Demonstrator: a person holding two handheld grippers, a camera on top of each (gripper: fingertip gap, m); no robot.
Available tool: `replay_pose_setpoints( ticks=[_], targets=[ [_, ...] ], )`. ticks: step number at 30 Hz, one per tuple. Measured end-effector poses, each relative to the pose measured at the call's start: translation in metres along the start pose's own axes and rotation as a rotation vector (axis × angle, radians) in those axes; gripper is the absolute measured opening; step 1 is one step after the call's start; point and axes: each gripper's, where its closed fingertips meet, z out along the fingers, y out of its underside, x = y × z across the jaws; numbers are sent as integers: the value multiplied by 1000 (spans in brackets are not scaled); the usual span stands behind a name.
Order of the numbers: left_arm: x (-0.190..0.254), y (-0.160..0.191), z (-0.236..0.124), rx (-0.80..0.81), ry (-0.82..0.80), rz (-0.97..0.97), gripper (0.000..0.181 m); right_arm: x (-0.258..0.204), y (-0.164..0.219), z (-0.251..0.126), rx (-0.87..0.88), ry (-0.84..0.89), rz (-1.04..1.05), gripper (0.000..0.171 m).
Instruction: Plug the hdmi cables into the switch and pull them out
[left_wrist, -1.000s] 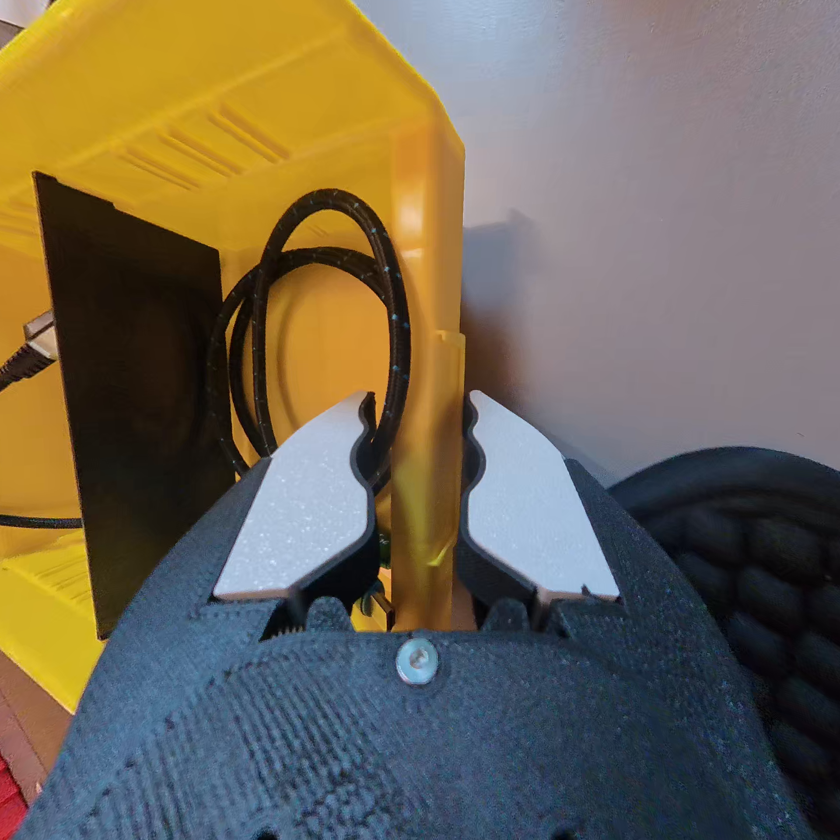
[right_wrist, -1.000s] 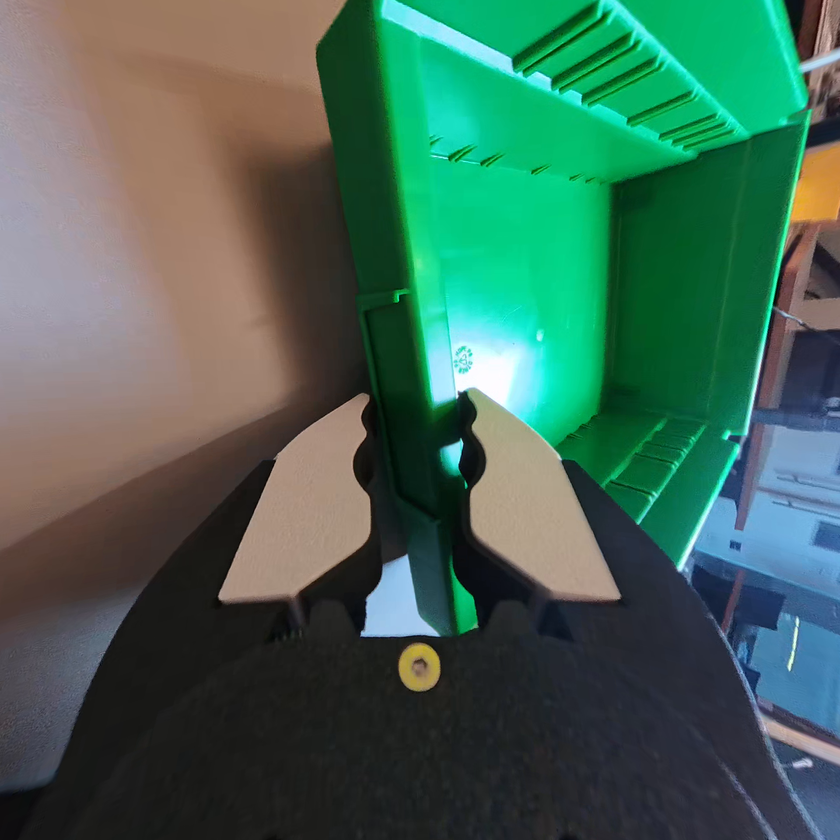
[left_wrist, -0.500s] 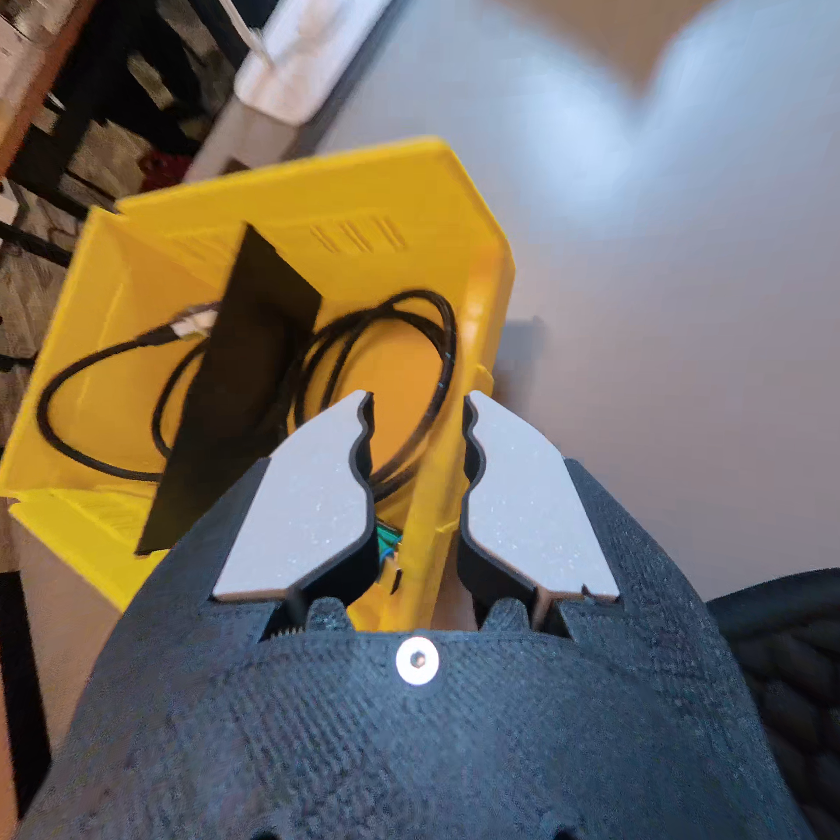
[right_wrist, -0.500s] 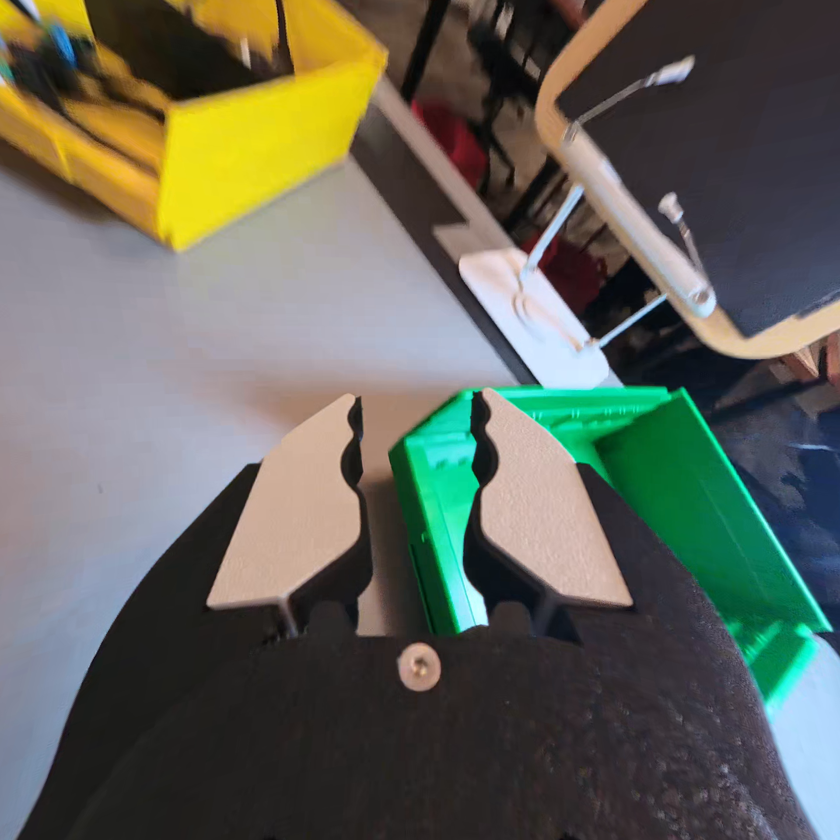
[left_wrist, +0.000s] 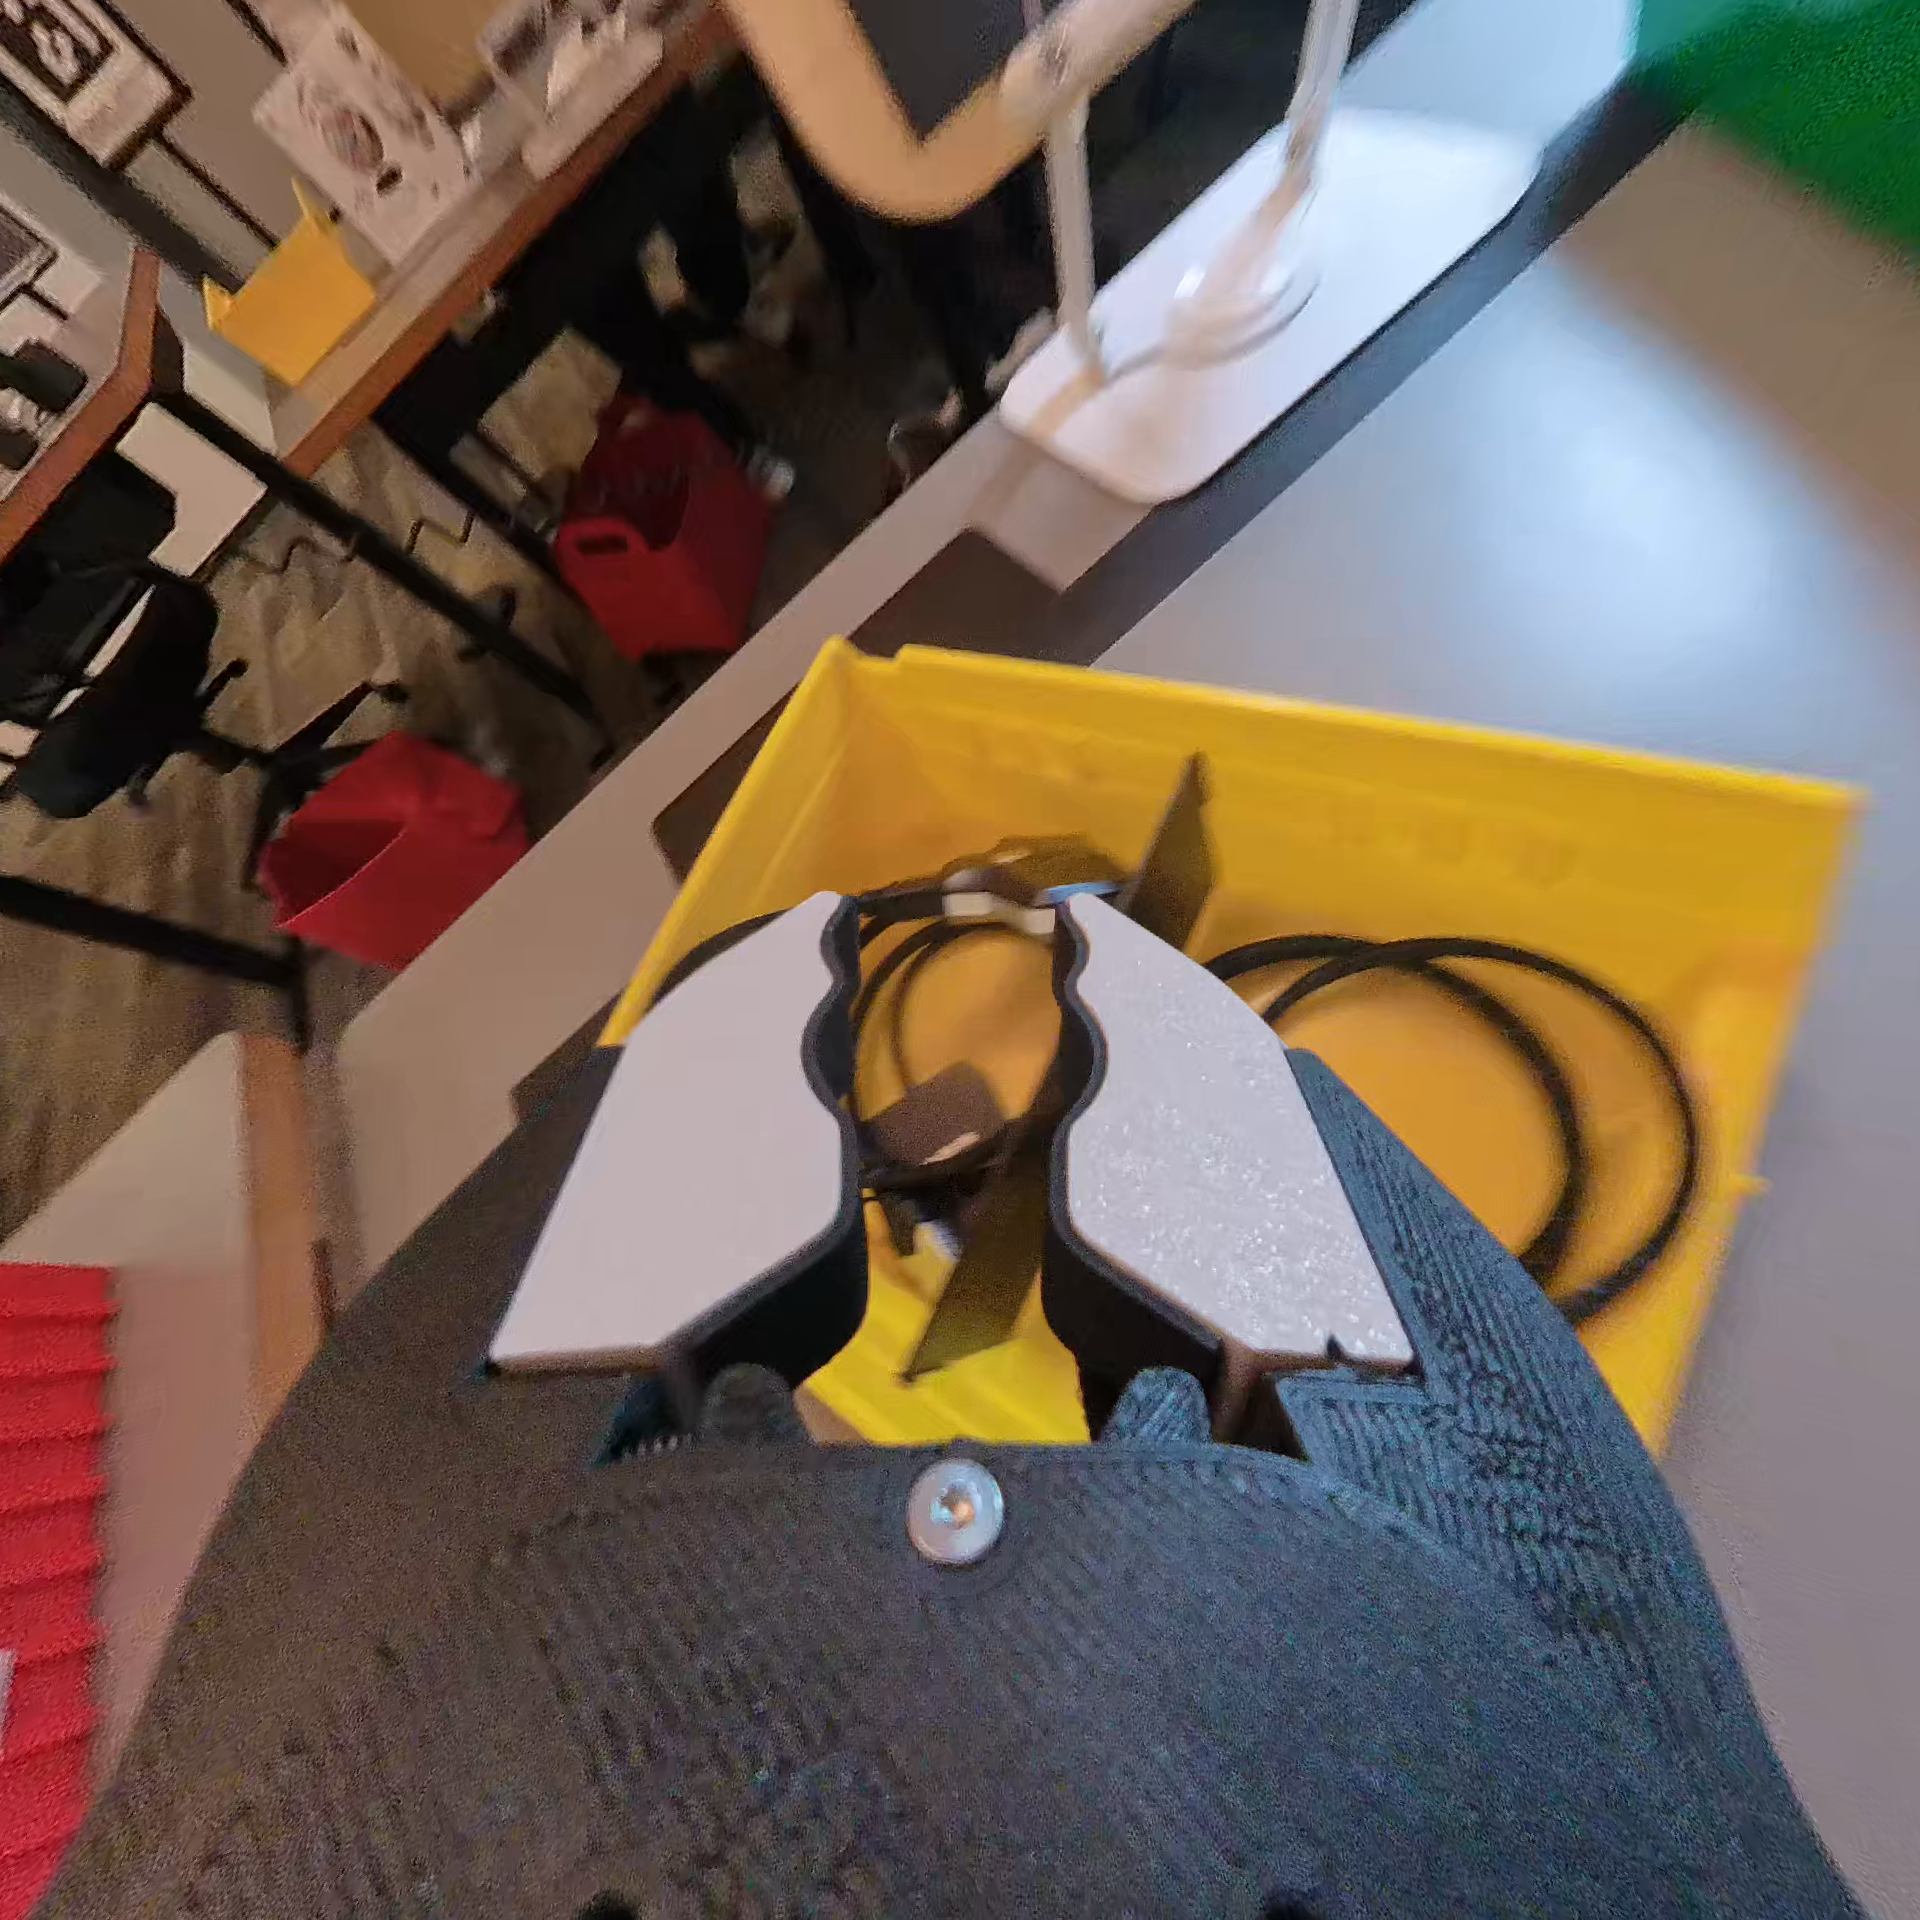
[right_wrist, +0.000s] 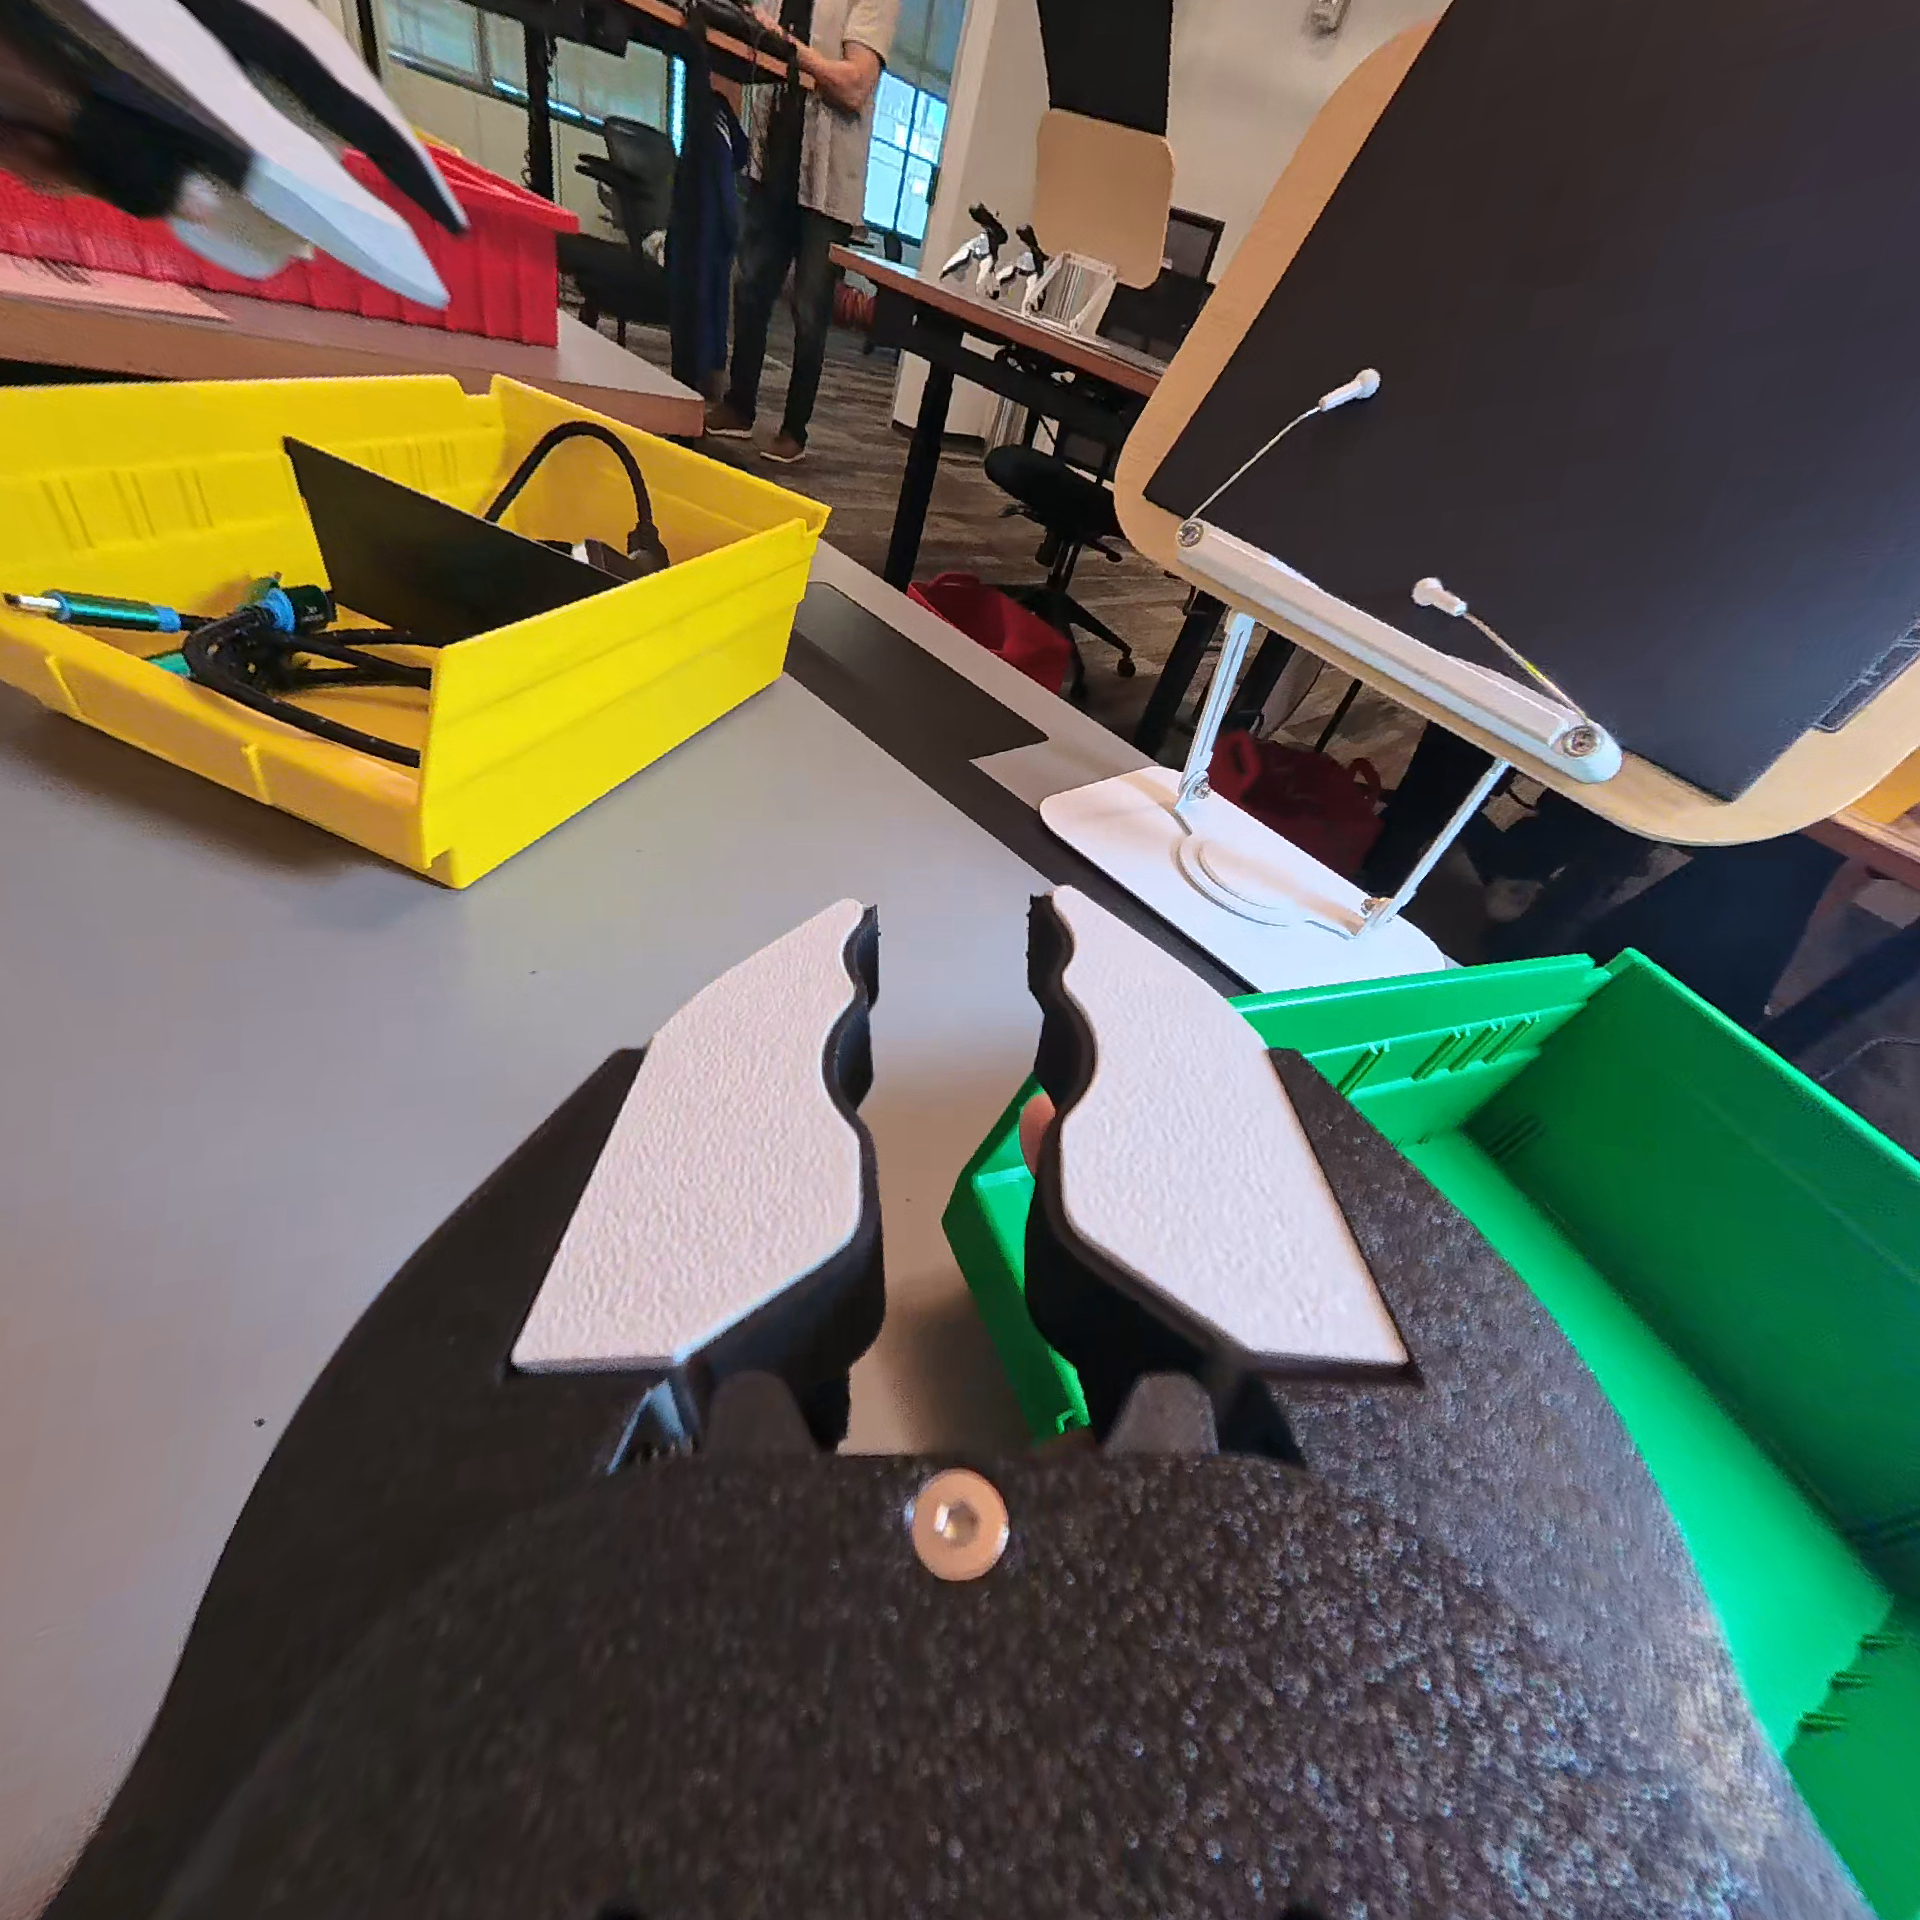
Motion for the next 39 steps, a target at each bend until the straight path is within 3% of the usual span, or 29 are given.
replay_pose_setpoints(
  ticks=[4, 9, 14, 16, 22, 28, 32, 36, 39],
  targets=[
    [-33, 31, 47, -243, -83, 298, 36, 1, 2, 2, 0, 1, -7, 25],
    [-58, 62, 84, -526, -166, 819, 38, 1, 8, 8, -19, -8, 14, 21],
    [-21, 62, 119, -454, 17, 1046, 46, -3, 18, 11, -51, -21, -6, 20],
    [-16, 60, 129, -429, 21, 1103, 38, -4, 21, 13, -58, -31, 4, 19],
    [-13, 60, 136, -306, 80, 1035, 26, -8, 24, 16, -71, -59, 24, 19],
    [-14, 61, 142, -354, 102, 1186, 40, -13, 21, 22, -73, -78, 43, 19],
    [-9, 62, 148, -374, 123, 1264, 22, -13, 26, 18, -87, -71, 15, 18],
    [-16, 50, 138, -323, 77, 1123, 21, -3, 29, 12, -92, -50, 14, 18],
    [-35, 10, 103, -170, 0, 923, 21, 6, 22, 9, -61, -45, 55, 17]
  ],
)
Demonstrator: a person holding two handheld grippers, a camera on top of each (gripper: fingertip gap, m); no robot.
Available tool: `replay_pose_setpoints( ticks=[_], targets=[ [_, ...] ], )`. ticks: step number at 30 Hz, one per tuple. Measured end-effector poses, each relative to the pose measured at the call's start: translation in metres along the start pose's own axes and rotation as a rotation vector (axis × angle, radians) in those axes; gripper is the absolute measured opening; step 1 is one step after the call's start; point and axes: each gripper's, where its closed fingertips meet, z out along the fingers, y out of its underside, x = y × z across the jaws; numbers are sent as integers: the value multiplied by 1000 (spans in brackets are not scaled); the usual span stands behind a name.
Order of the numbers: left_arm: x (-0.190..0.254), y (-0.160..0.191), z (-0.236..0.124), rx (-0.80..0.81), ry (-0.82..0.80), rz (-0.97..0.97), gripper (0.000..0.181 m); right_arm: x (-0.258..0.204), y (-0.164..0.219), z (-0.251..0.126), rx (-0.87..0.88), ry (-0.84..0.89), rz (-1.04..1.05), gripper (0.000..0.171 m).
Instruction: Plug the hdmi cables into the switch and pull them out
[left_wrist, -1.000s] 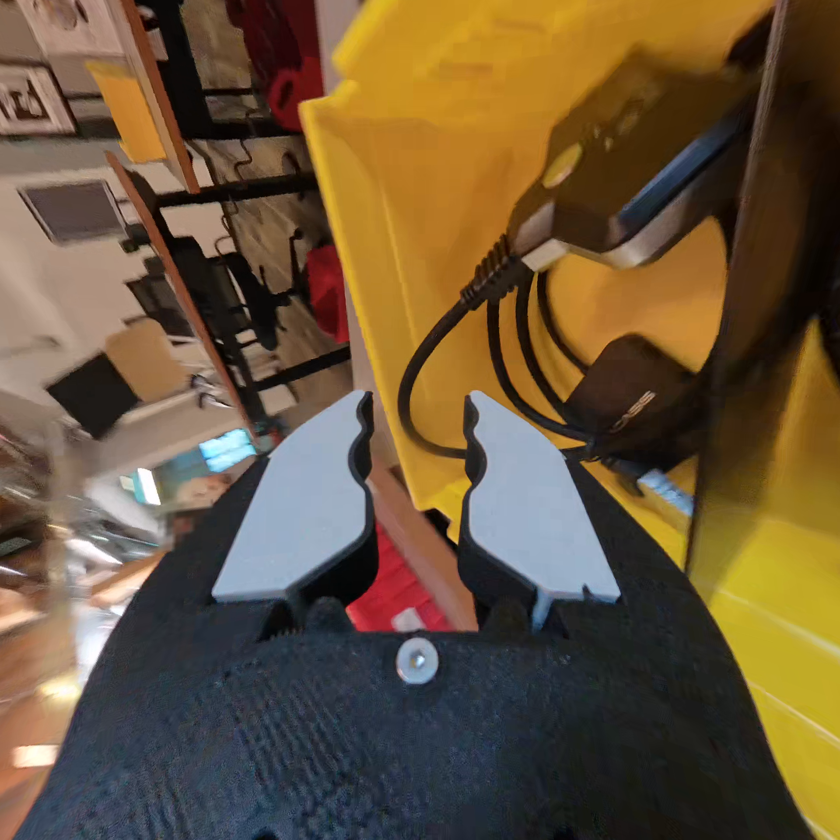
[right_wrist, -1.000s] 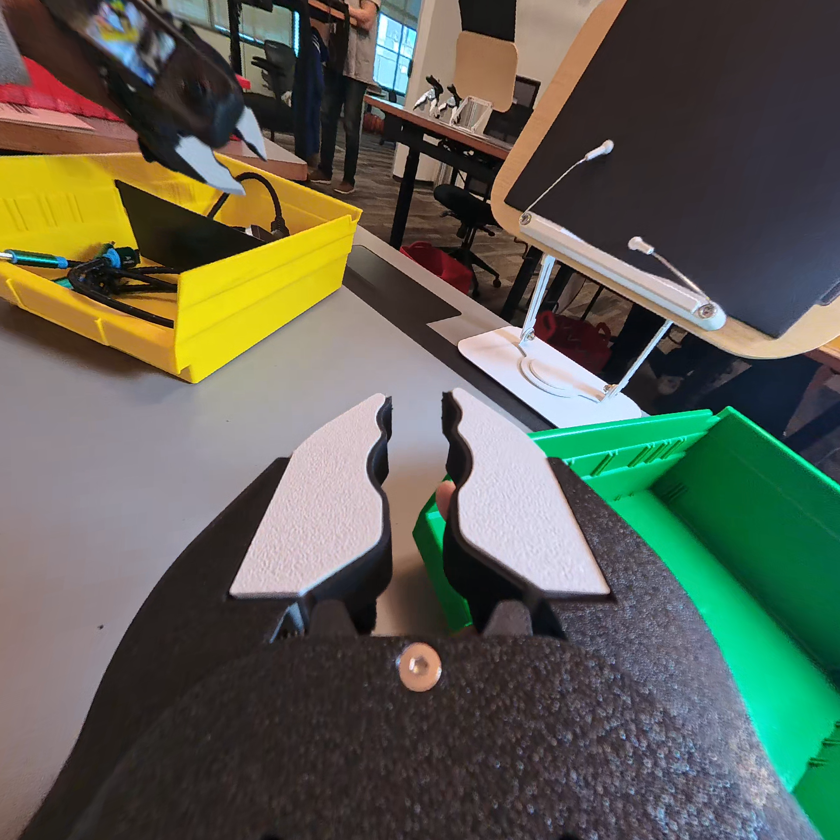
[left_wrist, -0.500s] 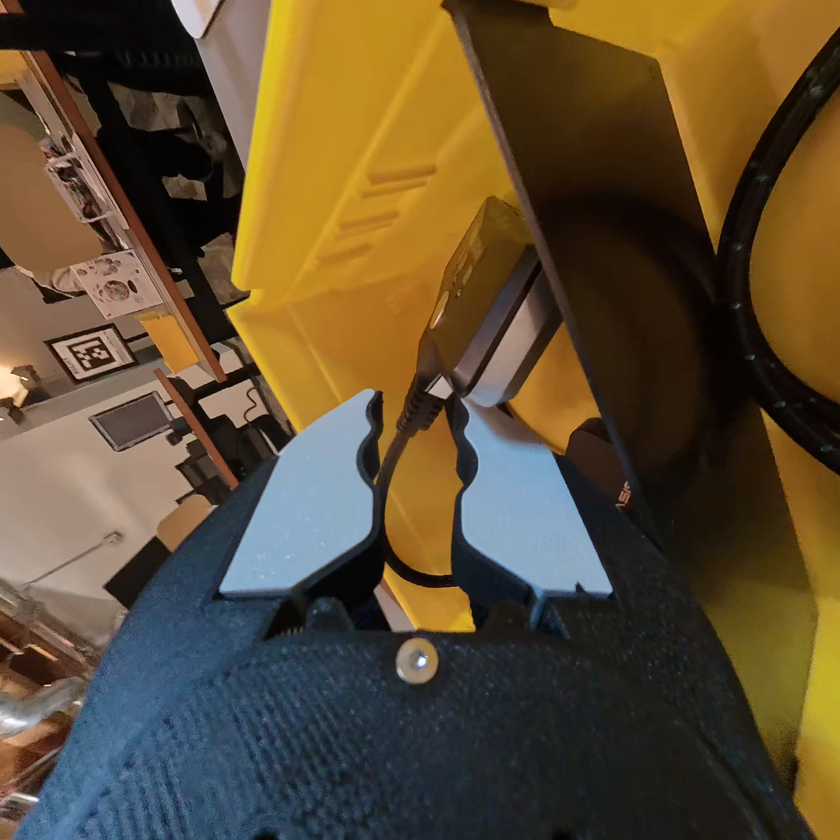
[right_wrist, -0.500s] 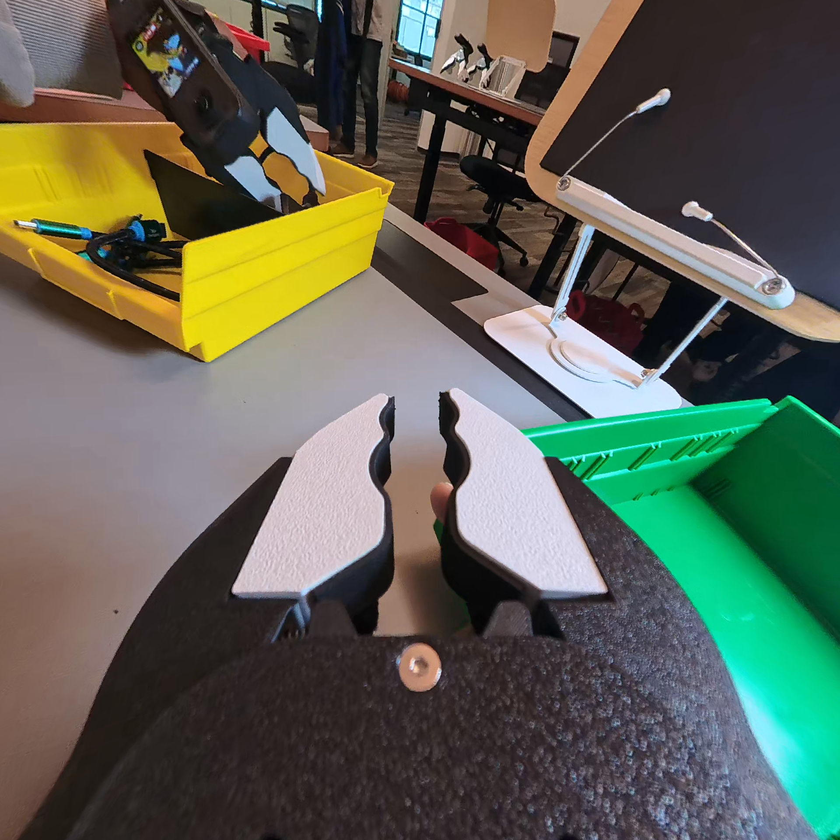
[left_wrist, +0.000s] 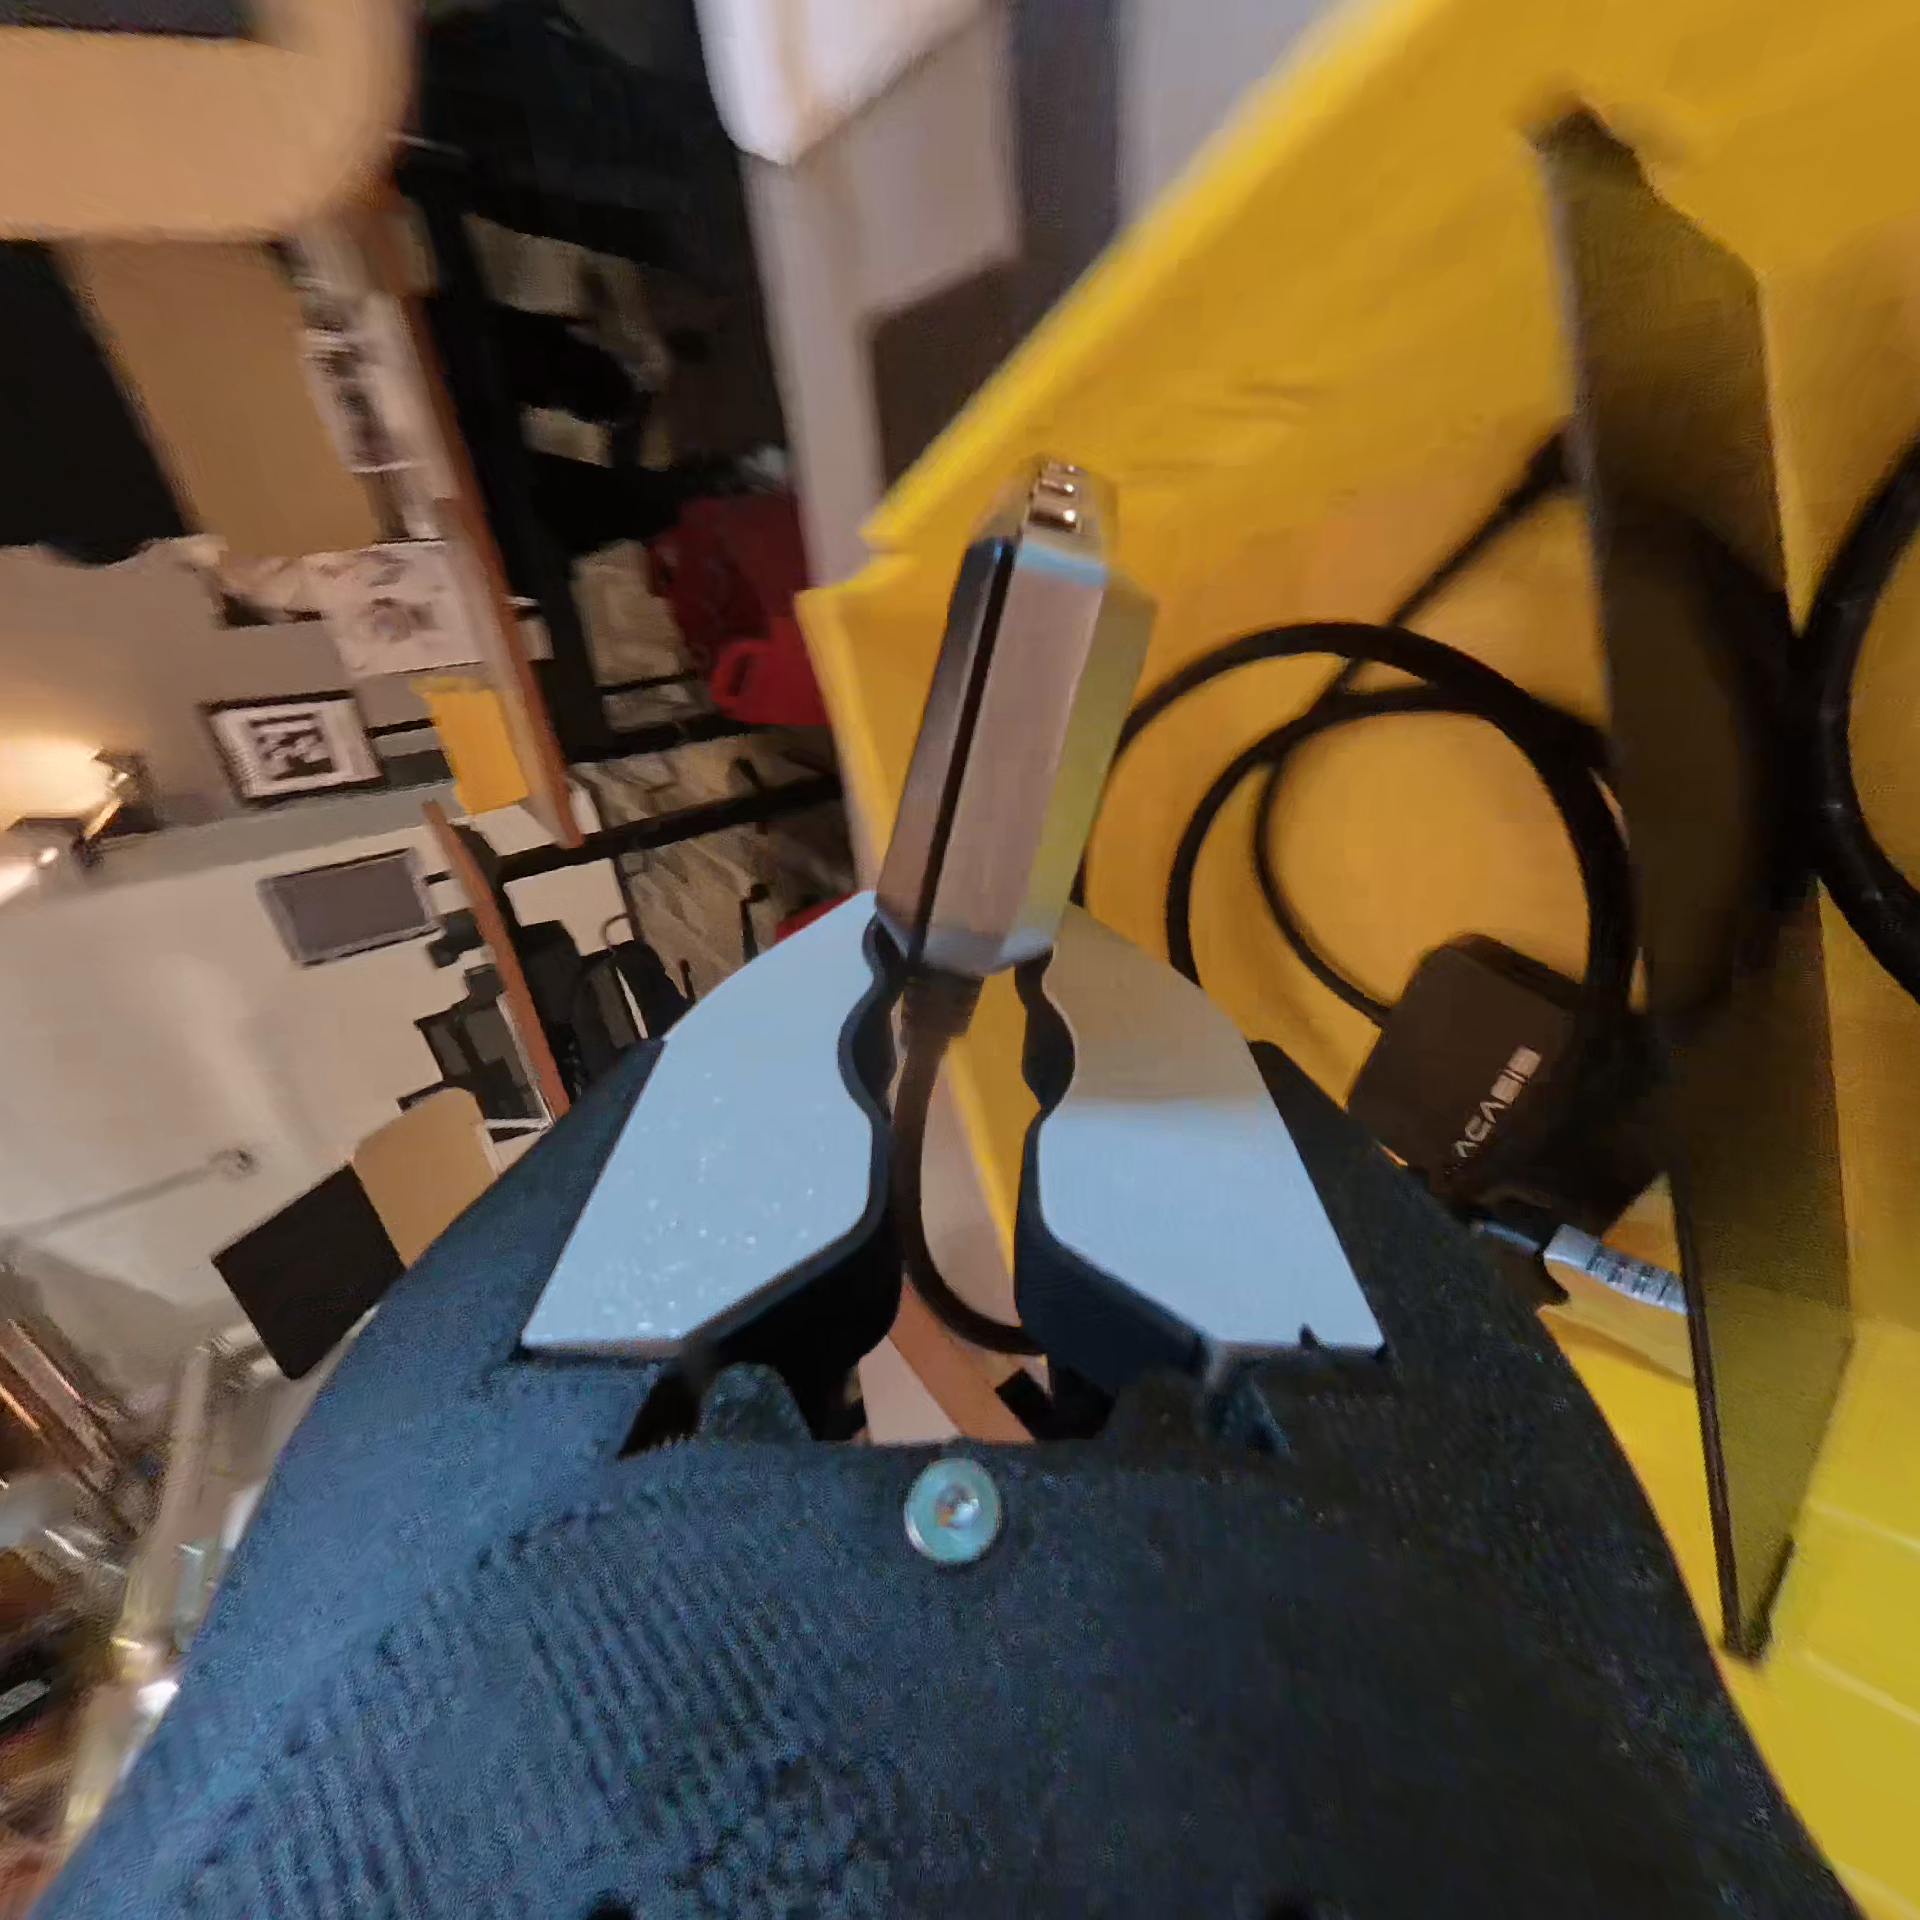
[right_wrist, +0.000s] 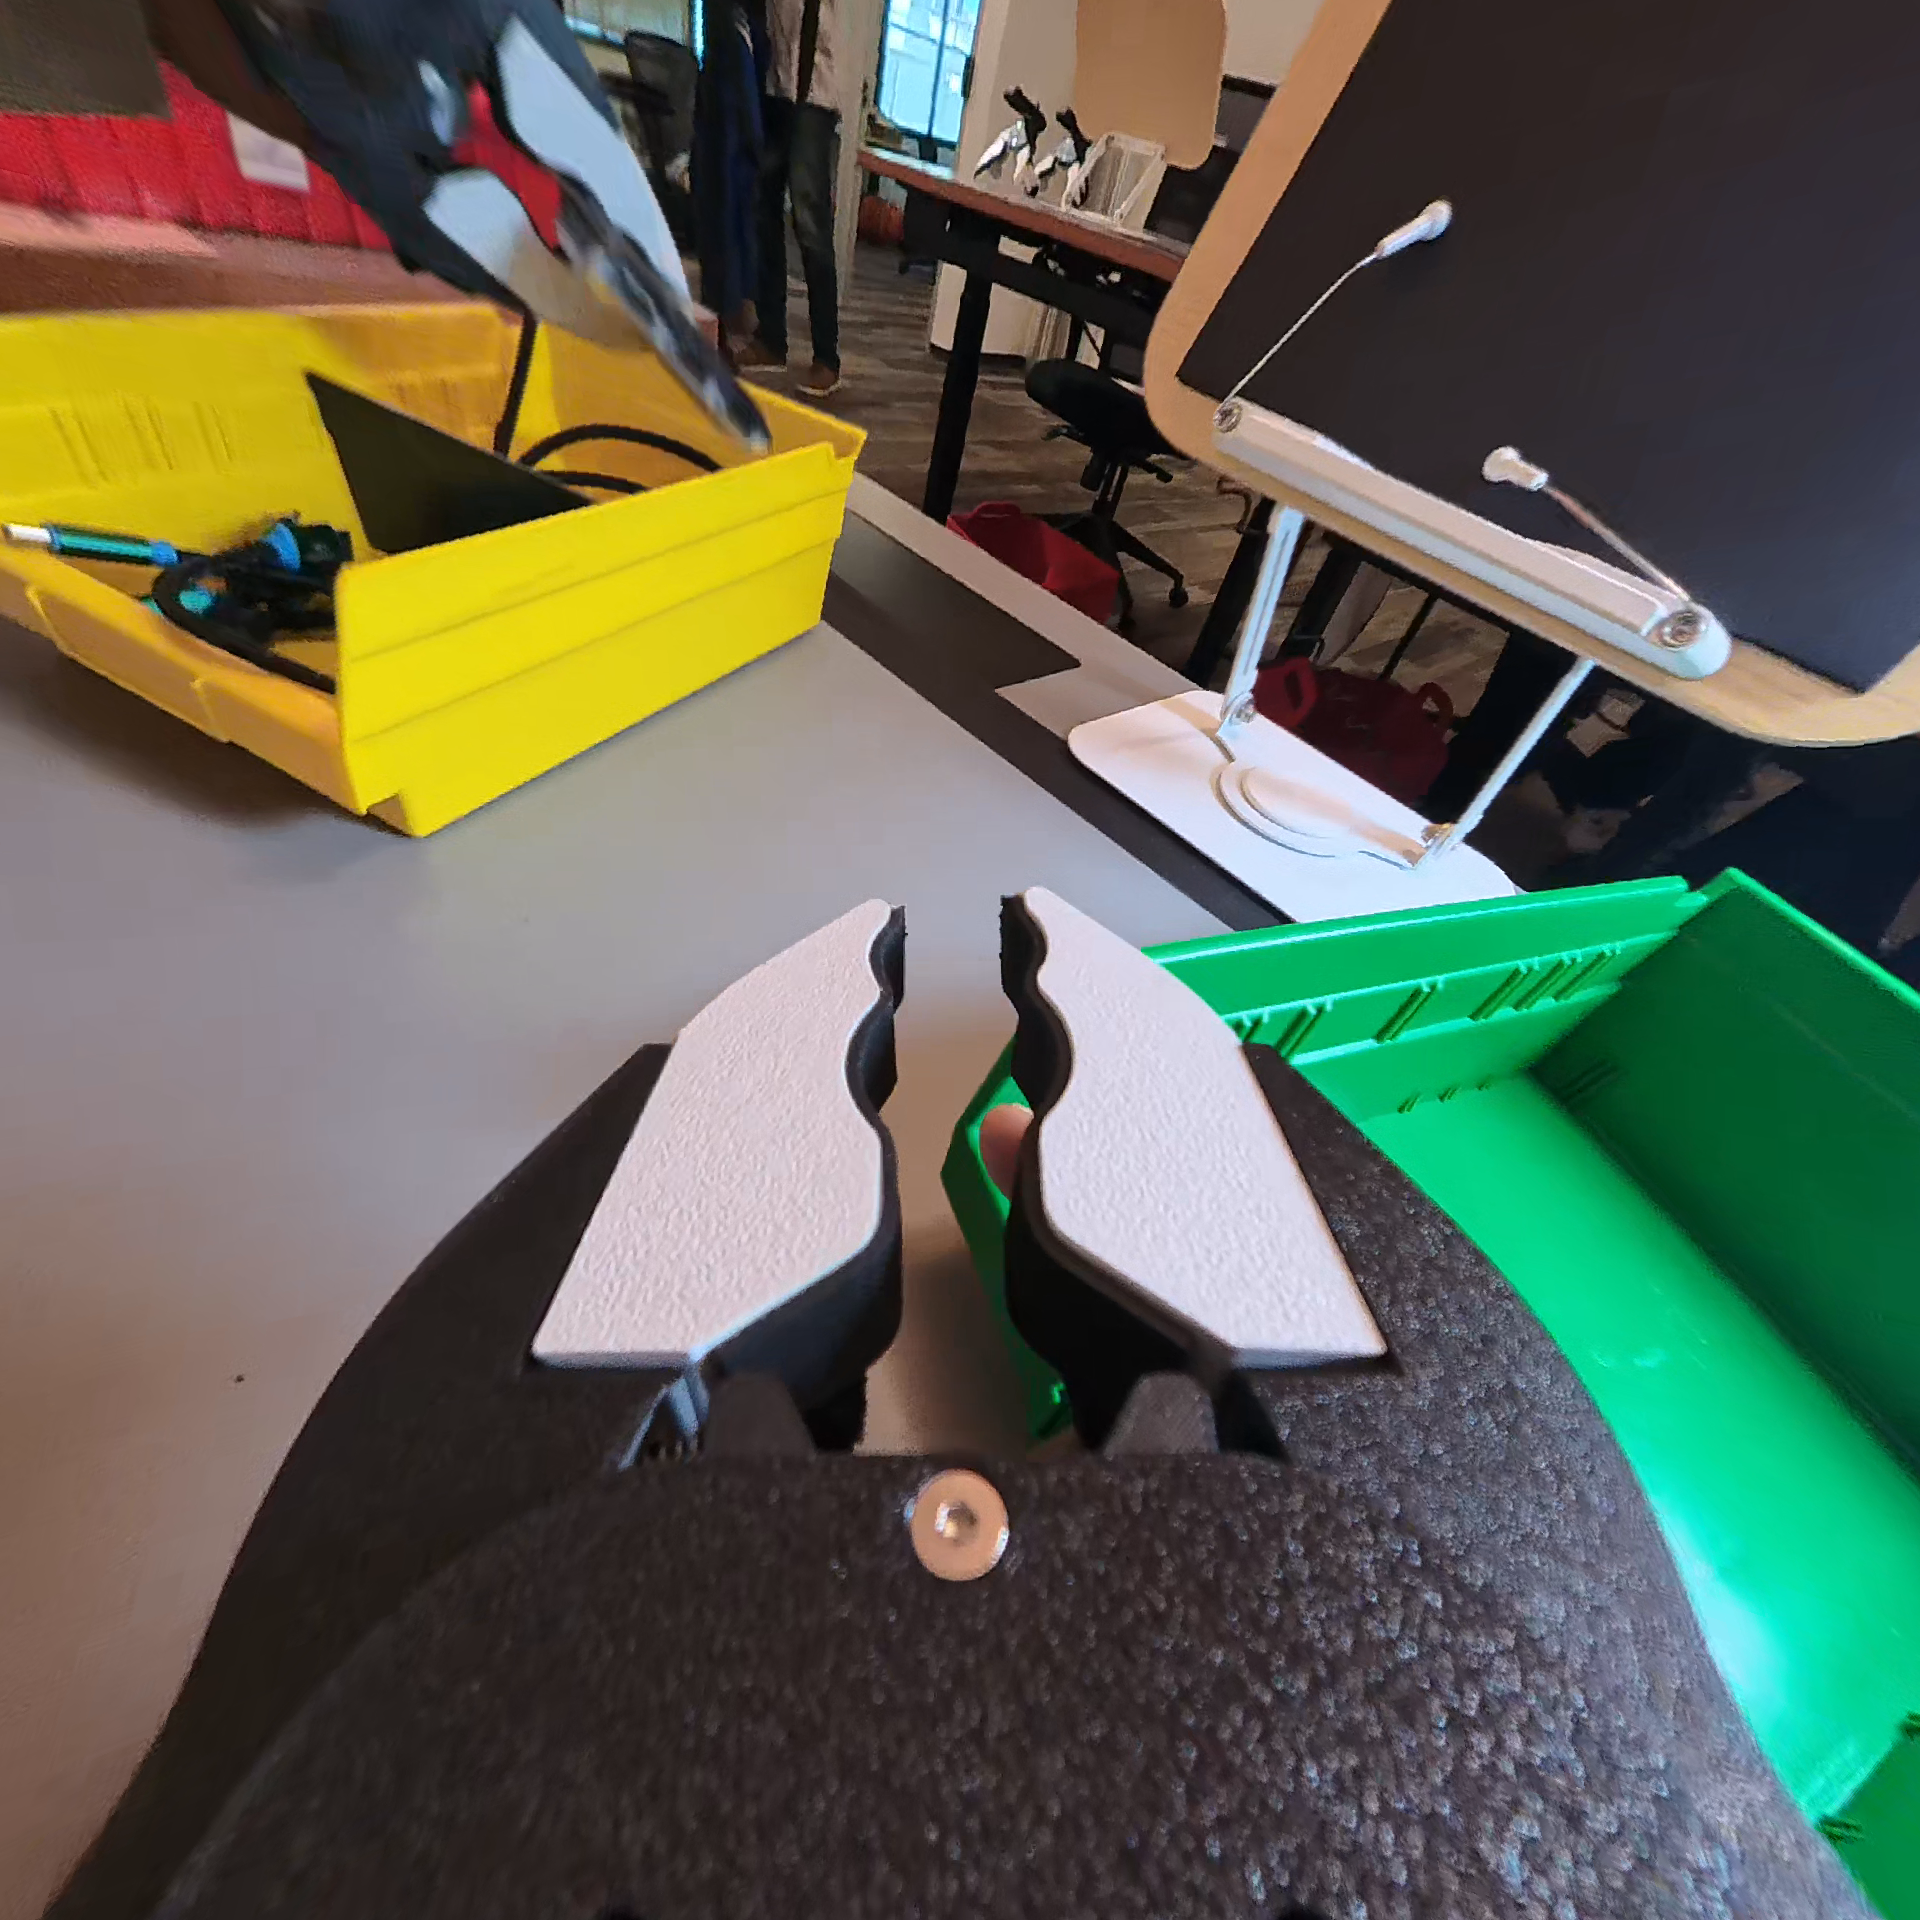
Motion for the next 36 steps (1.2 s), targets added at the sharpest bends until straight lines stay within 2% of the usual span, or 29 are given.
replay_pose_setpoints(
  ticks=[4, 8, 11, 13, 15, 18, 22, 24, 26, 28, 31, 36],
  targets=[
    [-81, -21, -93, 291, -250, -340, 21, 4, -23, -3, 68, -3, 24, 17],
    [-131, -78, -205, 725, -422, -539, 21, -1, -72, -12, 175, -3, -28, 18],
    [-141, -134, -277, 1014, -464, -578, 21, -8, -126, -28, 283, -5, -78, 20],
    [-135, -174, -318, 1219, -433, -601, 21, -17, -158, -41, 327, -35, -117, 25],
    [-120, -210, -344, 1386, -357, -619, 21, -25, -186, -58, 385, -44, -150, 26],
    [-87, -256, -347, 1540, -214, -622, 21, -38, -208, -86, 440, -79, -203, 32],
    [-34, -305, -312, 1730, 83, -615, 21, -57, -212, -118, 514, -213, -237, 38],
    [-15, -327, -293, 1771, 302, -647, 21, -65, -205, -119, 505, -297, -235, 43],
    [5, -344, -281, 1774, 411, -622, 21, -74, -191, -108, 454, -351, -269, 52],
    [26, -361, -268, 1704, 446, -550, 21, -79, -185, -99, 467, -359, -306, 51],
    [27, -364, -254, 1650, 433, -576, 21, -87, -177, -94, 478, -384, -362, 25],
    [30, -359, -235, 1524, 421, -558, 23, -83, -163, -81, 391, -310, -470, 22]
  ],
)
